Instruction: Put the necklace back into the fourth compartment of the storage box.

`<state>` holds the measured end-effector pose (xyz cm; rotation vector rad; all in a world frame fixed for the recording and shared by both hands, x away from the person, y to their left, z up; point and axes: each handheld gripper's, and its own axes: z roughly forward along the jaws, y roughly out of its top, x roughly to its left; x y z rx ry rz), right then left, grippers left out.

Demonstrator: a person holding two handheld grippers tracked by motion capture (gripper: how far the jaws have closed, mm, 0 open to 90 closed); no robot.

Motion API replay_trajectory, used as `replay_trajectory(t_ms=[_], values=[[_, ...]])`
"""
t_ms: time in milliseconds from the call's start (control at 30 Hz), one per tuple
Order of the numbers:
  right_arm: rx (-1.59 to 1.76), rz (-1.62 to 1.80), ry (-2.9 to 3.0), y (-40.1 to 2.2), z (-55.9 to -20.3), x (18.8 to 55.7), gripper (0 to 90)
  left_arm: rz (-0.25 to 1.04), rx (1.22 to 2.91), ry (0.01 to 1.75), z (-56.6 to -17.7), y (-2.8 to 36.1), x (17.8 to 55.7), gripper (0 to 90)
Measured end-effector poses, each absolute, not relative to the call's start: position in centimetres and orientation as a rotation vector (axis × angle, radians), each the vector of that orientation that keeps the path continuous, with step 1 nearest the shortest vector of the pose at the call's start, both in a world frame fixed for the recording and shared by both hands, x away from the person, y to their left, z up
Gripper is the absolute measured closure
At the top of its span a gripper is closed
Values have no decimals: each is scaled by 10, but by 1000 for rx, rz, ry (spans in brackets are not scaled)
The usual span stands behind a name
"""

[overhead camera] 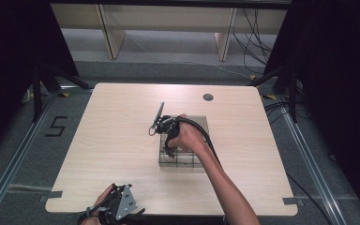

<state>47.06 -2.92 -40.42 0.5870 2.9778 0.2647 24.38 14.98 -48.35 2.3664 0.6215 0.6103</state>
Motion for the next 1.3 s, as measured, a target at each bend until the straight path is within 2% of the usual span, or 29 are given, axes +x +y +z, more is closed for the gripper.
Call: replay_trajectory(t_ms=[900, 967, 1100, 1300], values=[[674, 218, 3062, -19, -444, 473, 577, 622, 2362, 624, -484, 150, 243, 156], [701, 249, 3083, -19, -445, 474, 561, 623, 2363, 625, -484, 149, 243, 156], [751, 236, 3081, -22, -444, 476, 462, 619, 2361, 624, -484, 150, 243, 156], [763, 318, 3048, -34, -435, 478, 448, 619, 2362, 625, -484, 150, 243, 156]])
